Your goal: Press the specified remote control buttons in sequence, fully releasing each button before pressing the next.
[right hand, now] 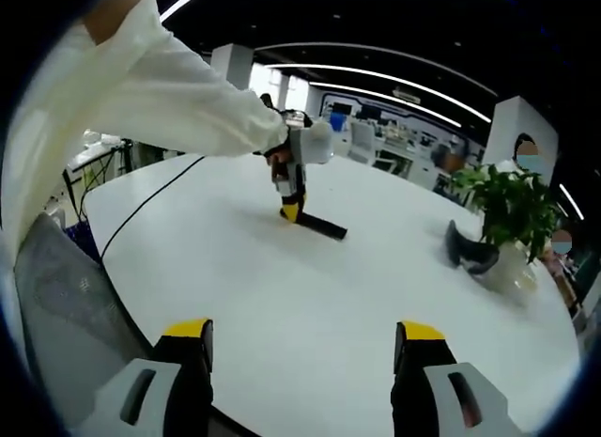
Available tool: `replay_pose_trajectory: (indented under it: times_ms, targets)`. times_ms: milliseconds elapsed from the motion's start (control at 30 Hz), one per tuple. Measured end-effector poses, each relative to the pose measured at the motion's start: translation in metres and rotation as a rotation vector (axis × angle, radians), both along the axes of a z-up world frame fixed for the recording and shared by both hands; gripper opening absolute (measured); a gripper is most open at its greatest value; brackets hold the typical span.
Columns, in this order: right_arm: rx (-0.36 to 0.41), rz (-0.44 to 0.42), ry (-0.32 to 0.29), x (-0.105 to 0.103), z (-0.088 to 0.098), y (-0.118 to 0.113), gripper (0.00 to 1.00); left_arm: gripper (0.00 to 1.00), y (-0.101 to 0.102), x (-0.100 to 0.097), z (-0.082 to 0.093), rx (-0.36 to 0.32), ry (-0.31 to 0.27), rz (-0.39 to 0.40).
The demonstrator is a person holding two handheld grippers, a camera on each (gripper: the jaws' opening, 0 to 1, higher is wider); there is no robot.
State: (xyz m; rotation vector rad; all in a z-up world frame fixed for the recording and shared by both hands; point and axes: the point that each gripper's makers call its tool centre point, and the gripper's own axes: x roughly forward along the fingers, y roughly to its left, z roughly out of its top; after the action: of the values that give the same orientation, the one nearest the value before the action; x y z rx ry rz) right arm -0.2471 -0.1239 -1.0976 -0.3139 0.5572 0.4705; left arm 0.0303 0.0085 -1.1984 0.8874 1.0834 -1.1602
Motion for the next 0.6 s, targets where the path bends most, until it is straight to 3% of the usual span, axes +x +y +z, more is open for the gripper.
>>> replay_pose_trajectory:
  times_ms: [600]
  targets:
    - [-0.011,0.004,0.011,-0.001,-0.002,0.0,0.78,0.24,0.0,0.027,0.0,-0.004,0.004,0.022]
